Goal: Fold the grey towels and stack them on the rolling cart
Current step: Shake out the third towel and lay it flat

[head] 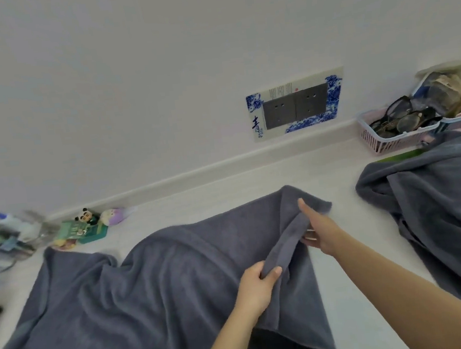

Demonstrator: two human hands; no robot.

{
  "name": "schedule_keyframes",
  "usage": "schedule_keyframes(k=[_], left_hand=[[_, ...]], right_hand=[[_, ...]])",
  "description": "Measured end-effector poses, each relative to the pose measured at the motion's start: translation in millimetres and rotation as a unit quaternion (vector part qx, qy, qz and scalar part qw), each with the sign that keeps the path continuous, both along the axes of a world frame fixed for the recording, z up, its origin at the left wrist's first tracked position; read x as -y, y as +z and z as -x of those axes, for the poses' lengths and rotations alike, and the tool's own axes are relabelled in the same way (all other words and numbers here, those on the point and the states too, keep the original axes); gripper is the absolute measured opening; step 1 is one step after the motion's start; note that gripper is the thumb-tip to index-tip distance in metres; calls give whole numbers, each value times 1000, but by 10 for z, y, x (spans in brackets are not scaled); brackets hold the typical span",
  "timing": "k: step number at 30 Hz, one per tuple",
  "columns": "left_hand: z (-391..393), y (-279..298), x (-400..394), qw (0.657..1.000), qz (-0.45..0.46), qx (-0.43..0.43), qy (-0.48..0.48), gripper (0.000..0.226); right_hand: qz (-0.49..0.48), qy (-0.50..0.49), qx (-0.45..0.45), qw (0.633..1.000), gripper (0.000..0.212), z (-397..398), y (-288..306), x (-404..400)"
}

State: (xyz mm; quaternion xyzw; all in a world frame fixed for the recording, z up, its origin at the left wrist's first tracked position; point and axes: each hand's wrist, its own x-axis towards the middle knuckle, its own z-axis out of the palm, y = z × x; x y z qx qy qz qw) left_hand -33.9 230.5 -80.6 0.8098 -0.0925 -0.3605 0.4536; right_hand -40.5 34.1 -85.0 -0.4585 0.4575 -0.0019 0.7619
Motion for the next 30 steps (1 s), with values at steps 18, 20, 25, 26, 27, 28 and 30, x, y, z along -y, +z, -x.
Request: schedule_keyframes(k=[18, 20, 25, 26, 27, 28, 30], left_hand=[[-232, 232, -396, 958, 133, -234, 96, 42], [-151, 341, -97, 946, 158, -264, 103, 42], [200, 447, 956, 924, 182, -297, 155, 59], [248, 450, 1133, 923, 185, -299, 153, 63], [349, 474, 1415, 922, 187, -306, 149, 72], [412, 467, 1620, 921, 179, -315, 140, 86], [568, 478, 1998, 912, 180, -345, 126, 99]], right_hand=[[-132, -150, 167, 966, 32, -562, 125, 14], [-129, -169, 179, 961, 24, -465, 217, 314], [-95, -206, 199, 953, 30, -32, 493, 1333], [-84, -209, 205, 952, 34, 50, 540, 1498], [-66, -213, 208, 952, 37, 194, 620, 1753], [-51, -217, 210, 952, 39, 304, 665, 1950], [-25, -212, 215, 953, 31, 536, 781, 2315]])
